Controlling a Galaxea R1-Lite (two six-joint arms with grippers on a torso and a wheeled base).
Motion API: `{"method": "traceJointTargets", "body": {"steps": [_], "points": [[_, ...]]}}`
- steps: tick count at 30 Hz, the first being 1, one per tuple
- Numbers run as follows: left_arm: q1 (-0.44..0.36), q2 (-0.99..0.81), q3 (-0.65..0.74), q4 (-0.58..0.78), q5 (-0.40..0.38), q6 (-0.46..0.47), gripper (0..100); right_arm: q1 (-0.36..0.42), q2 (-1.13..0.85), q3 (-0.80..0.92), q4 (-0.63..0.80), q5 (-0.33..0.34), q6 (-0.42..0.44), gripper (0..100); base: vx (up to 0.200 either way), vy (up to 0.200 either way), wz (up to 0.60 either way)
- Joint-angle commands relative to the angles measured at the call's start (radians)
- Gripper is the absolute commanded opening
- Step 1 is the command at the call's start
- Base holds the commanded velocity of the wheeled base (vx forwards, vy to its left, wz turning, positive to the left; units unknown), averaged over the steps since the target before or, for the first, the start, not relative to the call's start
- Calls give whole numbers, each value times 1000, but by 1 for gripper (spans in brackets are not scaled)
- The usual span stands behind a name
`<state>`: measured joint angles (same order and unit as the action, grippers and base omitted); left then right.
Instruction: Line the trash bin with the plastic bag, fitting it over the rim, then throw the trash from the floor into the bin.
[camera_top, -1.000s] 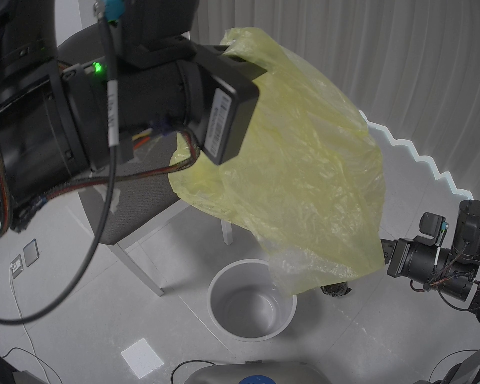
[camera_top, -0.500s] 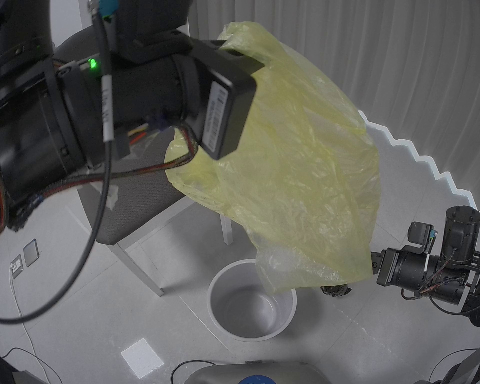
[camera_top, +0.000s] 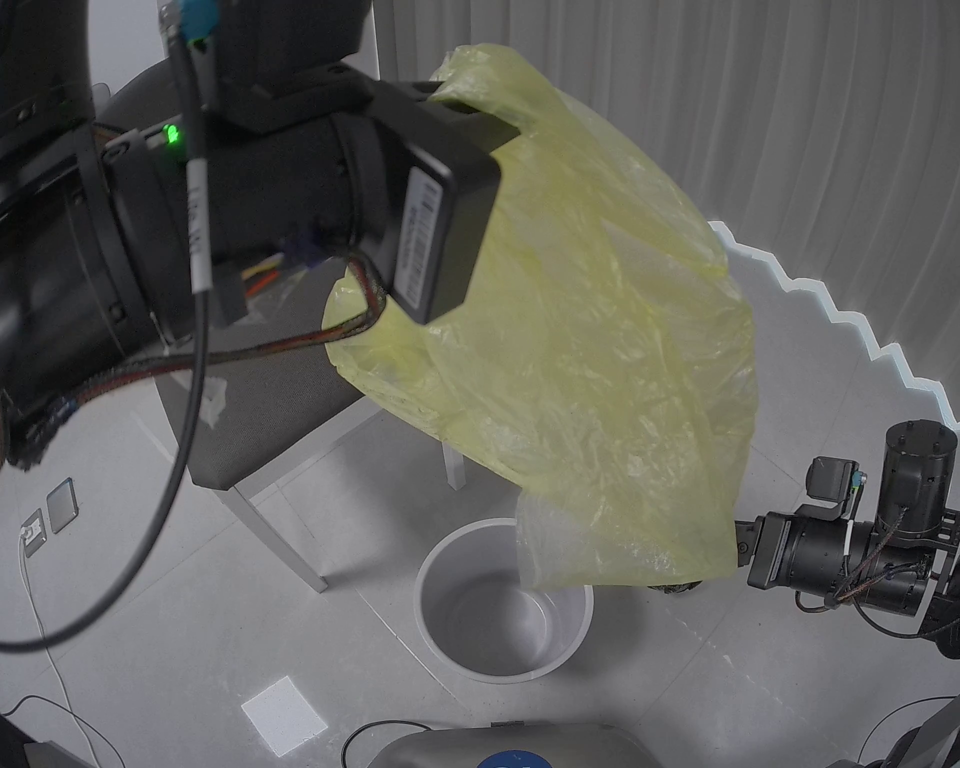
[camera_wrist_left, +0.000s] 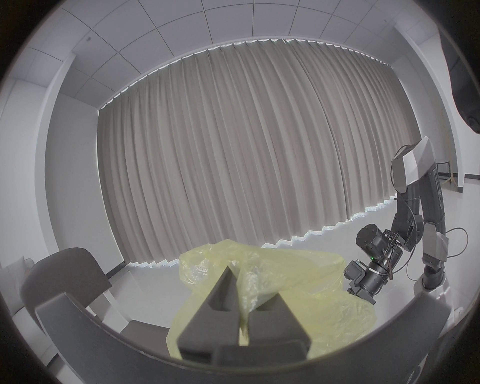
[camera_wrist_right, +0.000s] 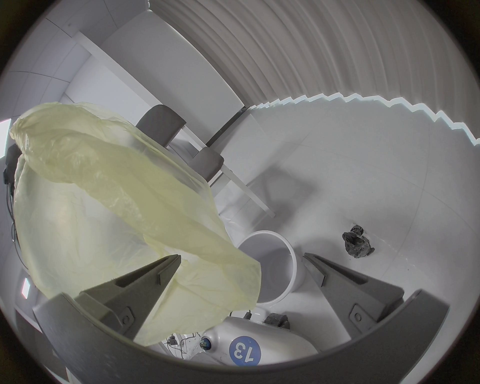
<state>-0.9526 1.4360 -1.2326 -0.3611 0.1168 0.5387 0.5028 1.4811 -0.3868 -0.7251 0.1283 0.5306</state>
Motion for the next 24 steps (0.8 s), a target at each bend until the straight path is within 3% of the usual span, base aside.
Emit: {"method": "traceJointTargets", "body": {"steps": [1, 14, 15, 24], "points": [[0, 0, -2, -2, 0, 1, 0, 2, 4, 2, 1, 1, 0, 100, 0, 0, 0], [0, 0, -2, -13, 0, 1, 0, 5, 38, 17, -4, 11, 0, 100, 0, 0, 0], [0, 0, -2, -13, 0, 1, 0, 5, 39, 19, -4, 10, -1, 0, 0, 0, 0], [0, 6, -1, -16, 0, 1, 0, 3, 39, 17, -4, 10, -1, 0, 0, 0, 0]]}}
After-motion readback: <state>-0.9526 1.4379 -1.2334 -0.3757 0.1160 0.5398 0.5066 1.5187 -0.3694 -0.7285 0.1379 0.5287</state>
